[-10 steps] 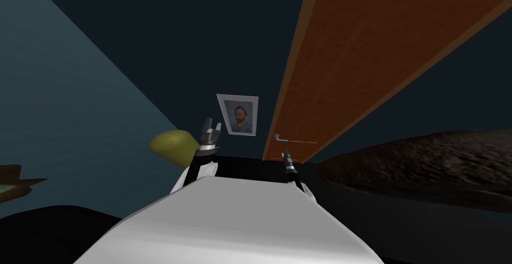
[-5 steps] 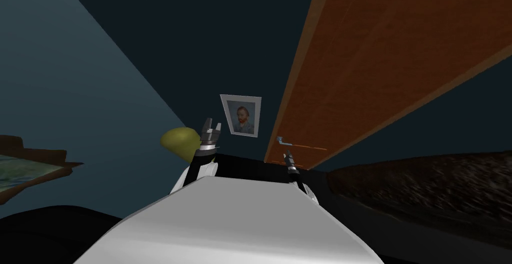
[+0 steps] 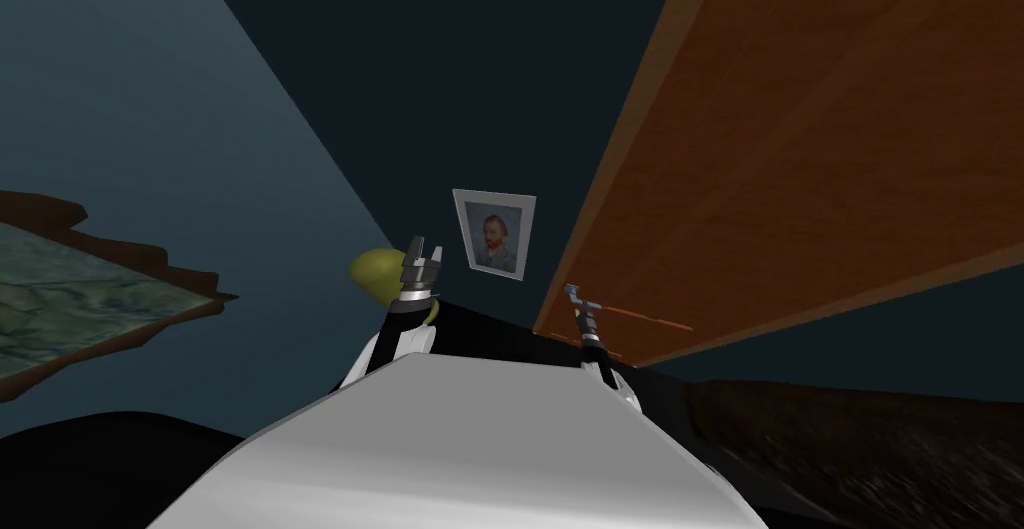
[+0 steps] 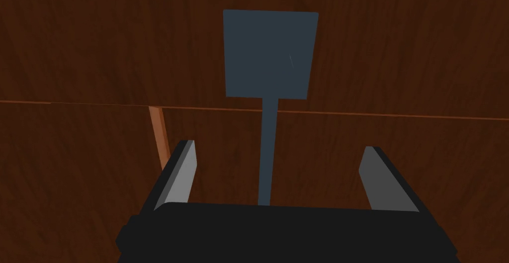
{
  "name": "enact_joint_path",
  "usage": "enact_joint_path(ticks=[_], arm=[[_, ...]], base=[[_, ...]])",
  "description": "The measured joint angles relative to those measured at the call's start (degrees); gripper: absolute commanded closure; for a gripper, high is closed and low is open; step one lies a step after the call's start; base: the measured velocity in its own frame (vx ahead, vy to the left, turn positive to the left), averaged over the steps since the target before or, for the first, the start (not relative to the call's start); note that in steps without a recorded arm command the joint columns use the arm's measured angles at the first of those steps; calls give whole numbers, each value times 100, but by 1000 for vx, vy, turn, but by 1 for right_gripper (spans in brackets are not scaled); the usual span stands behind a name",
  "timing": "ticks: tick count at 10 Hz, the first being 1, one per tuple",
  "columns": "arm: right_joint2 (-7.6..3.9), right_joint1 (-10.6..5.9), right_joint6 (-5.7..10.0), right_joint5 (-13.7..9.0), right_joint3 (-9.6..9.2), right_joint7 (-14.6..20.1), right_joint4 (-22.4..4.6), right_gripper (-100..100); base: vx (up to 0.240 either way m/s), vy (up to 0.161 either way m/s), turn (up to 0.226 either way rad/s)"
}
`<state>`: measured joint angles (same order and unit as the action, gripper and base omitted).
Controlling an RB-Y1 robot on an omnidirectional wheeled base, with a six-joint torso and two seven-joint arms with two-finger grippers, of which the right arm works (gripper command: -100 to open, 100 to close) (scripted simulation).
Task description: Pull the door open
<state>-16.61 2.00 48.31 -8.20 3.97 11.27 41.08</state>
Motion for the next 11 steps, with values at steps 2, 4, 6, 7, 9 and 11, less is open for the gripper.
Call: enact_joint_path(ticks=[2,4,6,7,9,11], arm=[[23,-134,67,-90,166,-68,-275,-100],[38,-139,2,-160,292,-137,-242,100],[38,-131,12,-153,279,-127,-260,100],[35,-133,14,-154,282,-126,-260,100],[34,-132,12,-154,283,-125,-261,100],[-2,-123,42,-145,266,-96,-260,100]], base=[[48,-46,321],[10,-13,3],[-8,11,-8],[0,0,0],[0,0,0],[-131,-19,90]])
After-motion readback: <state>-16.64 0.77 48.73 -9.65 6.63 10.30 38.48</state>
